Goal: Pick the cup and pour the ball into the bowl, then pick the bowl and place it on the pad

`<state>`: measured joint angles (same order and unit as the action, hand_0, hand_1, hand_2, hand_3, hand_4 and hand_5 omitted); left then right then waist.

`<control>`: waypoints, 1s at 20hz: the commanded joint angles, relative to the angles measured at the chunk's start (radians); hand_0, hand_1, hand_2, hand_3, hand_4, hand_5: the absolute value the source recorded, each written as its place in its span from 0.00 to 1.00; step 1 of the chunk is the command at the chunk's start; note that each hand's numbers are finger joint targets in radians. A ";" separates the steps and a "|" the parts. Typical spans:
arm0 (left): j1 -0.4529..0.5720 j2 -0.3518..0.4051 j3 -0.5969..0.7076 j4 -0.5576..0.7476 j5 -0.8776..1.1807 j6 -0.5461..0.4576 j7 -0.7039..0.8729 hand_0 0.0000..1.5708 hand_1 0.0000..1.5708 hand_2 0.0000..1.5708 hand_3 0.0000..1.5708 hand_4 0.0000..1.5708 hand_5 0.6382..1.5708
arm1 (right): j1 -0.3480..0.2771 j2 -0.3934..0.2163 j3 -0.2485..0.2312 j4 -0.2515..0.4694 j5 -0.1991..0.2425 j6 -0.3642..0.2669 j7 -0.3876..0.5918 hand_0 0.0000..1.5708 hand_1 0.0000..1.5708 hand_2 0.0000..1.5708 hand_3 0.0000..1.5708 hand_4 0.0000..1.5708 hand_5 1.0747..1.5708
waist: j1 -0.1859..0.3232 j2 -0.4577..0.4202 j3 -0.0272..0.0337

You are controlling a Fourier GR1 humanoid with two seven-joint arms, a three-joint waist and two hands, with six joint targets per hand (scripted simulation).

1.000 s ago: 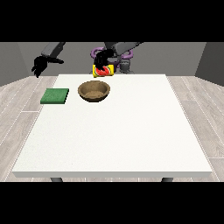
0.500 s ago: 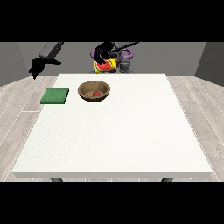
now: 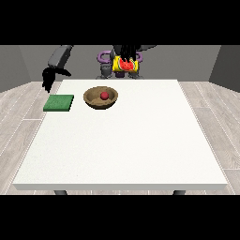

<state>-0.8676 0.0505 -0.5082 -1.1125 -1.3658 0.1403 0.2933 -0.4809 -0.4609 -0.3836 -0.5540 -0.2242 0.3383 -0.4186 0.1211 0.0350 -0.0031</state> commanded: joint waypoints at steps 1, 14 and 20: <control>0.083 0.039 0.170 -0.073 0.170 0.112 -0.039 0.18 0.18 1.00 1.00 0.64 1.00 | 0.000 -0.004 -0.018 0.000 -0.014 -0.033 0.026 0.00 0.00 0.00 0.00 0.30 0.97 | 0.066 0.018 -0.0010; 0.169 -0.049 0.511 -0.072 0.877 0.132 -0.406 0.18 0.18 0.00 0.00 0.53 0.99 | -0.126 0.132 0.027 -0.117 -0.027 -0.094 0.035 0.00 0.00 0.00 0.00 0.25 1.00 | -0.012 0.265 -0.0015; 0.258 -0.050 0.556 0.019 1.044 0.130 -0.528 0.00 0.00 0.00 0.00 0.00 0.94 | -0.099 0.211 0.112 -0.158 0.020 -0.125 0.083 0.00 0.00 0.00 0.00 0.15 0.96 | -0.103 0.208 0.0022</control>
<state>-0.6424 0.0046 0.0210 -1.1466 -0.4173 0.2572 -0.1802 -0.5732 -0.2949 -0.3194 -0.6858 -0.2295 0.2359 -0.3674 0.0743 0.2652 -0.0029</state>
